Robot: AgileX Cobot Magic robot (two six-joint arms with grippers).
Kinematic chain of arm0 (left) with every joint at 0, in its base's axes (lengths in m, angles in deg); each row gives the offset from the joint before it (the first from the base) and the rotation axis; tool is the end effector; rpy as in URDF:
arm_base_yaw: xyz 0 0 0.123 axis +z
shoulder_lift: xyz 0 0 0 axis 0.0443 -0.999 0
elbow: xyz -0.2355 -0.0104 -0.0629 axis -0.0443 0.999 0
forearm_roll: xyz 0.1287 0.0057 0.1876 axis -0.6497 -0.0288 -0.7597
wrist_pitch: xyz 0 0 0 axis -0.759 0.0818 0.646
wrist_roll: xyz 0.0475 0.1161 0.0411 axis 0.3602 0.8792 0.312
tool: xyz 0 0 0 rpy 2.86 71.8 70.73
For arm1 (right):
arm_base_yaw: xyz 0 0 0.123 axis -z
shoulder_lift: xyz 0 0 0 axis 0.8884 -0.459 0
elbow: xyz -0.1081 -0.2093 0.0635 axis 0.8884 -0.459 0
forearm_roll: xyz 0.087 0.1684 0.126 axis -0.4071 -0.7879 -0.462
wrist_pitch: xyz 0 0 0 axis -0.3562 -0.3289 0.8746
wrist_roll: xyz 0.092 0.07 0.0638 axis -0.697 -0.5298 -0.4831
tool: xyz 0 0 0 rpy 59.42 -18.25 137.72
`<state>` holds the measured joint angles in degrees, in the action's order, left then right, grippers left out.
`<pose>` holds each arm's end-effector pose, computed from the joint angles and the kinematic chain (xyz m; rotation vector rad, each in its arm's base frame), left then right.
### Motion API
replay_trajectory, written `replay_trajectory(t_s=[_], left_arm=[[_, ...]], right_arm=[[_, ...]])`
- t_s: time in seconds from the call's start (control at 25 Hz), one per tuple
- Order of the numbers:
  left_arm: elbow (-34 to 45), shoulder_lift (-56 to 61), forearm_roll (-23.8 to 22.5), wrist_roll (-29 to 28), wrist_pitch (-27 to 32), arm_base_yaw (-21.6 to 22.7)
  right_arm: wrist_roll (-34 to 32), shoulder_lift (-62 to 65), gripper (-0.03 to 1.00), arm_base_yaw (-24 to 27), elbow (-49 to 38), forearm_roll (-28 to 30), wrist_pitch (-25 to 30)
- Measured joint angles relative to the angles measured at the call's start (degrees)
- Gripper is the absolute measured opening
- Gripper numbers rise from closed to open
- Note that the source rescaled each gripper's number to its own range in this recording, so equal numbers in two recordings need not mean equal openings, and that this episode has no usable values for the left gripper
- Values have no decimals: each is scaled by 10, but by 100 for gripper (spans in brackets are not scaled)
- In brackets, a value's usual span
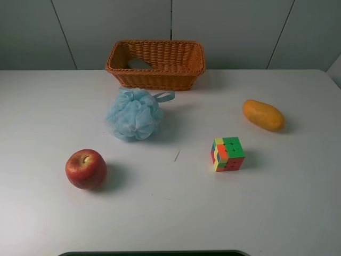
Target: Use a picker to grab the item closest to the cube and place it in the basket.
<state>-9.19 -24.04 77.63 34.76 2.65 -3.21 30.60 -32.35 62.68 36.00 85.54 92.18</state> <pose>0.0477 0.0112 0.2477 -0.1241 2.0572 0.0362 0.1190 -0.0110 0.3585 -0.2306 2.2382 -0.2253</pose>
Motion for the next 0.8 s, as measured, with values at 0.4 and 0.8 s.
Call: replay_trajectory(t_s=[0.4, 0.8], left_arm=[[0, 0, 0, 0, 0, 0], [0, 0, 0, 0, 0, 0]], right_arm=[[-45, 257, 100, 0, -223, -46, -42], [-73, 382, 100, 0, -337, -62, -41]])
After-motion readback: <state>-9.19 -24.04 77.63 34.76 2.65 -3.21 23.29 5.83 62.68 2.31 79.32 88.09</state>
